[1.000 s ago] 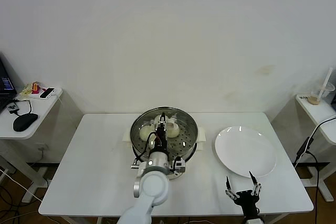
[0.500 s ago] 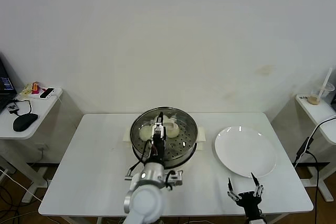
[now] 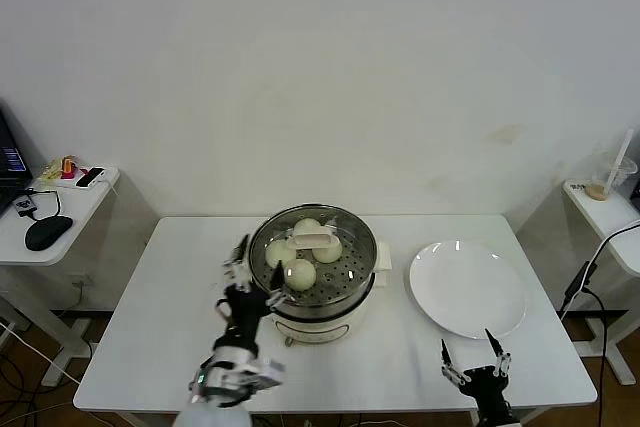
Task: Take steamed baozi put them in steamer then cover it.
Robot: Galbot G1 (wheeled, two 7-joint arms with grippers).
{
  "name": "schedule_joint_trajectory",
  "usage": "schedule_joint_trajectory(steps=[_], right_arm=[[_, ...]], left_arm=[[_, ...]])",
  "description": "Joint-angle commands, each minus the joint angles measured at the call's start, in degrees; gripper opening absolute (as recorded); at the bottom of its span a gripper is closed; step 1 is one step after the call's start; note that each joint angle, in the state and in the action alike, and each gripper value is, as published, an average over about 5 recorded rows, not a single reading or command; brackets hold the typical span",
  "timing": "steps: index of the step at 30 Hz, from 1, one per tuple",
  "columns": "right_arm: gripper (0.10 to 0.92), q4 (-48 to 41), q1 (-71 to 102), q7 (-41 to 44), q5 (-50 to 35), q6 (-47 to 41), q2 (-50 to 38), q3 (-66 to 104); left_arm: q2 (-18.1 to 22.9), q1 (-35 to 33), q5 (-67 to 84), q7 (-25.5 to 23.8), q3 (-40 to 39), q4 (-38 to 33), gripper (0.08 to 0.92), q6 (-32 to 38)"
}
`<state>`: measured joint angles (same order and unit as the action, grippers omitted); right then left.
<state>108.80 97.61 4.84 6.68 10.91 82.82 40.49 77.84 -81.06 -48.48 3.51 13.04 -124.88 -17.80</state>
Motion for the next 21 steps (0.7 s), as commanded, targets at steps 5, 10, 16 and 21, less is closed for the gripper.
schedule_joint_trajectory(steps=[5, 10, 16, 21], right_arm=[[0.823, 5.9, 7.4, -0.8, -15.3, -1.3, -11.3, -2.4], [0.823, 9.3, 10.4, -1.8, -22.0, -5.1, -15.9, -4.4], [0.823, 10.0, 12.8, -4.5, -26.2, -5.8, -21.9, -4.8], [0.823, 12.0, 14.4, -7.3, -26.4, -8.5, -22.5, -5.8]], left_arm=[[-1.5, -15.0, 60.0, 10.2, 18.1, 0.7, 0.823, 15.5], [-2.3, -20.0, 62.0, 8.1, 19.6, 5.3, 0.823, 22.7], [-1.2, -23.4, 64.6, 9.6, 19.6, 5.1, 0.823, 23.2], [-0.6, -24.9, 66.3, 9.5, 19.8, 2.8, 0.823, 20.8]])
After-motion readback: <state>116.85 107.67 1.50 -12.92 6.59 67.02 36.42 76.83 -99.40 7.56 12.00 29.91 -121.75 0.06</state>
